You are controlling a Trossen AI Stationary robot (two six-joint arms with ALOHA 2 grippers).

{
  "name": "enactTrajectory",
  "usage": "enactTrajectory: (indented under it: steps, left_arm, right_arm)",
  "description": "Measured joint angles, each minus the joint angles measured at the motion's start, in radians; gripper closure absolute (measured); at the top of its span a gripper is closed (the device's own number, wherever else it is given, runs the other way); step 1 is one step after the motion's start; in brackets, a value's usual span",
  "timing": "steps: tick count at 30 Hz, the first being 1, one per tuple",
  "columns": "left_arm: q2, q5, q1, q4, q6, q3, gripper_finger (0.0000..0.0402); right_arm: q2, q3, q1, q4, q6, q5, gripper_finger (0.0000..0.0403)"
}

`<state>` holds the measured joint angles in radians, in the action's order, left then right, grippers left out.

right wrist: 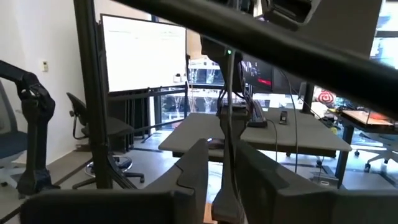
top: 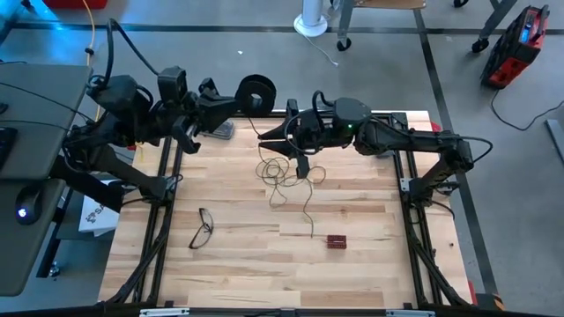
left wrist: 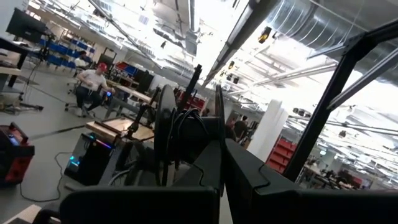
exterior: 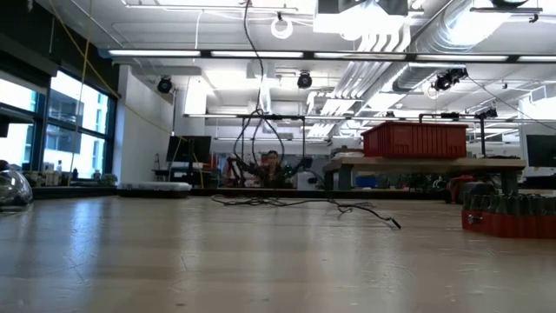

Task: Coil cords
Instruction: Coil the black wire into the spool

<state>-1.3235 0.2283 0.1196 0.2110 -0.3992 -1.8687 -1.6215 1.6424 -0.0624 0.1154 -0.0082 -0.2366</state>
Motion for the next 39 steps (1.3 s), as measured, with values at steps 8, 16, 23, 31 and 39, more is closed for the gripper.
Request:
enactTrajectory:
  steps: [8,16,23,31,39]
  left_arm:
    - [0.000,0.001,0.000,0.000,0.000,0.000,0.0401]
    - [0.019,0.019,-0.002,0.070,-0.032,0.000,0.0401]
    - [0.058,0.045,-0.002,0.149,-0.148,0.000,0.0401]
    - [0.053,-0.014,-0.001,0.276,-0.469,0.000,0.0401]
    - [0.001,-0.193,-0.001,0.279,-0.714,0.000,0.0401]
  right_arm:
    - [0.000,0.000,0.000,-0.009,0.000,0.003,0.0349]
    - [0.057,0.000,0.022,-0.131,0.005,-0.022,0.0399]
    - [0.143,0.000,0.050,-0.217,-0.018,-0.007,0.0402]
    - [0.202,0.000,0.050,-0.209,-0.040,0.001,0.0402]
    - [0.220,0.000,0.025,-0.210,-0.087,0.021,0.0403]
